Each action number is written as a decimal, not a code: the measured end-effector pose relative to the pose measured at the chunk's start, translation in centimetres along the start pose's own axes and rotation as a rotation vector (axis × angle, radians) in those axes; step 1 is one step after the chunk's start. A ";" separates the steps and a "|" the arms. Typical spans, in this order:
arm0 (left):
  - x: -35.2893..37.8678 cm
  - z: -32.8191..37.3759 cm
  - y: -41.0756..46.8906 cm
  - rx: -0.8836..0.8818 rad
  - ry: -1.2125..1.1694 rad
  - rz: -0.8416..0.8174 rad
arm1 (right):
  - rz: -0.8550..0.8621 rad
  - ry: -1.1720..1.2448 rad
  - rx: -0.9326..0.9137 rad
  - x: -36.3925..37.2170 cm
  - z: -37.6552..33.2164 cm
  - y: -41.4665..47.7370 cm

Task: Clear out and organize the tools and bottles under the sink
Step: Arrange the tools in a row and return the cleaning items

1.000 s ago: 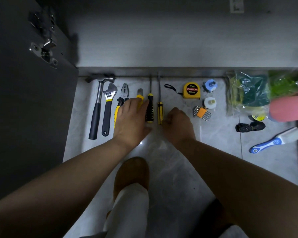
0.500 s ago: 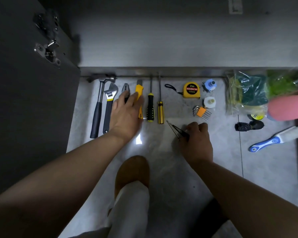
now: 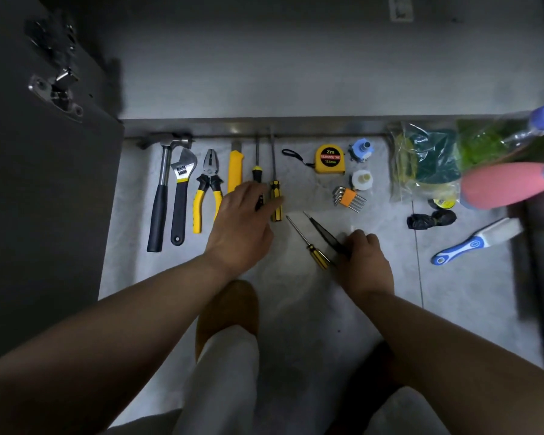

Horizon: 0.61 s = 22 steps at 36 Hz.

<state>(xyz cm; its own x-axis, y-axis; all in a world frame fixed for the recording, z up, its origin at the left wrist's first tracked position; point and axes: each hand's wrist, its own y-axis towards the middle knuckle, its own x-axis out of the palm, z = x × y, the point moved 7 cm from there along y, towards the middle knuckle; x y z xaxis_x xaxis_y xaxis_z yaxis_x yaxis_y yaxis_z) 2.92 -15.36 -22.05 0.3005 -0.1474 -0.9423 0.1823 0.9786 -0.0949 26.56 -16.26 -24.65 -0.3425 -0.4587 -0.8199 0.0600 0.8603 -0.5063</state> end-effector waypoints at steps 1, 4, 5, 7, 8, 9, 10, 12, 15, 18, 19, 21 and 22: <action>0.4 0.3 0.0 0.010 0.017 -0.018 | 0.000 -0.001 0.011 -0.2 0.4 -0.3; 1.2 0.8 0.4 0.010 0.036 -0.074 | 0.048 -0.001 -0.046 -0.9 0.9 -1.2; 1.4 0.9 0.6 0.010 0.036 -0.089 | 0.061 0.002 -0.099 -1.0 0.8 -1.6; 1.7 1.1 1.0 0.014 0.033 -0.111 | 0.047 -0.018 -0.199 -0.9 0.3 -2.3; 1.7 1.1 1.2 0.014 0.035 -0.119 | 0.028 -0.049 -0.224 -0.6 0.1 -2.6; 1.8 1.2 1.2 0.014 0.039 -0.122 | 0.005 -0.084 -0.221 -0.3 0.2 -2.9; 1.7 1.4 1.2 0.015 0.040 -0.121 | -0.016 -0.113 -0.193 0.0 0.3 -3.1; 1.4 1.8 1.2 0.024 0.035 -0.090 | -0.045 -0.157 -0.107 0.6 1.1 -3.6; 0.8 3.1 0.8 0.098 0.013 -0.001 | -0.052 -0.197 -0.011 1.0 2.4 -4.5; 1.6 5.6 0.1 0.217 -0.010 -0.018 | -0.067 -0.184 0.024 1.2 3.7 -4.9; 2.2 6.3 -0.1 0.240 -0.020 -0.054 | -0.086 -0.170 0.033 1.2 4.0 -5.0; 3.6 7.4 -0.4 0.240 -0.017 -0.153 | -0.127 -0.138 0.024 1.1 4.7 -5.2; 4.2 7.6 -0.5 0.220 -0.014 -0.195 | -0.139 -0.118 0.004 0.9 4.9 -5.2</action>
<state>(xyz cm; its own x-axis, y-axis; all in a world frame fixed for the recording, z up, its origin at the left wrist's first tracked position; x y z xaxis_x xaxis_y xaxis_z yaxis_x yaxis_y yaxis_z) 11.16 -17.59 -23.49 0.2524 -0.3328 -0.9086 0.4361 0.8773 -0.2002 30.49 -22.22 -24.02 -0.2354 -0.5963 -0.7675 0.0240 0.7858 -0.6180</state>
